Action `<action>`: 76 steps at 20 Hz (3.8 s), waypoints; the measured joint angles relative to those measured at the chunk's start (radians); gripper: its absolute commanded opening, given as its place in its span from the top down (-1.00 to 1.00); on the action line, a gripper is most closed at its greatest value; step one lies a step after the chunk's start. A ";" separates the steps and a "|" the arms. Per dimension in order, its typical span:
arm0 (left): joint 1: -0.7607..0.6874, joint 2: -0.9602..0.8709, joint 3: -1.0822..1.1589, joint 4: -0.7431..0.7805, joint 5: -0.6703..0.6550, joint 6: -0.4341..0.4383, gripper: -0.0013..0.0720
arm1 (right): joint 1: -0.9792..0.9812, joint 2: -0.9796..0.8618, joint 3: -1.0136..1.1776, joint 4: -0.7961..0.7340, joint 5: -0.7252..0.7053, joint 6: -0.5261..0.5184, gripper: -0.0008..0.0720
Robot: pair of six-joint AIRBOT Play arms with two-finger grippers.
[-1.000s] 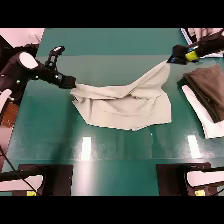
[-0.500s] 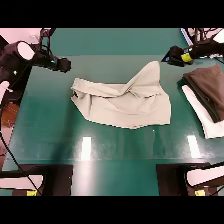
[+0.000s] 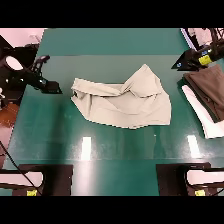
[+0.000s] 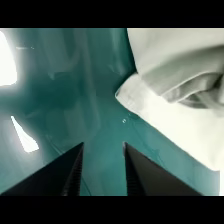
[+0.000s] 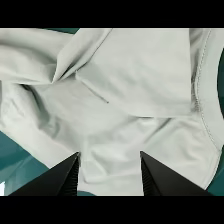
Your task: Fold the shirts.
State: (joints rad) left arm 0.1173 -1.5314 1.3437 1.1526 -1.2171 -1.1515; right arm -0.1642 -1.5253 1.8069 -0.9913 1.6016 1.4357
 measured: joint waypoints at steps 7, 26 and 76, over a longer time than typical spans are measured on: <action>0.008 -0.111 -0.045 -0.141 0.053 0.161 0.08 | 0.043 0.068 -0.001 0.001 0.027 -0.003 -0.20; -0.088 -0.170 -0.033 -0.147 0.104 0.203 0.89 | 0.091 0.086 -0.002 -0.005 0.058 0.047 -0.20; -0.095 0.448 0.372 -0.006 0.129 -0.270 0.89 | -0.154 0.664 -0.663 0.084 -0.466 -0.066 0.94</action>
State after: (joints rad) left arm 0.0227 -1.0832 1.7161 1.1469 -1.0882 -1.4220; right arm -0.3183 -0.8612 1.1439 -0.9073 1.1355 1.3693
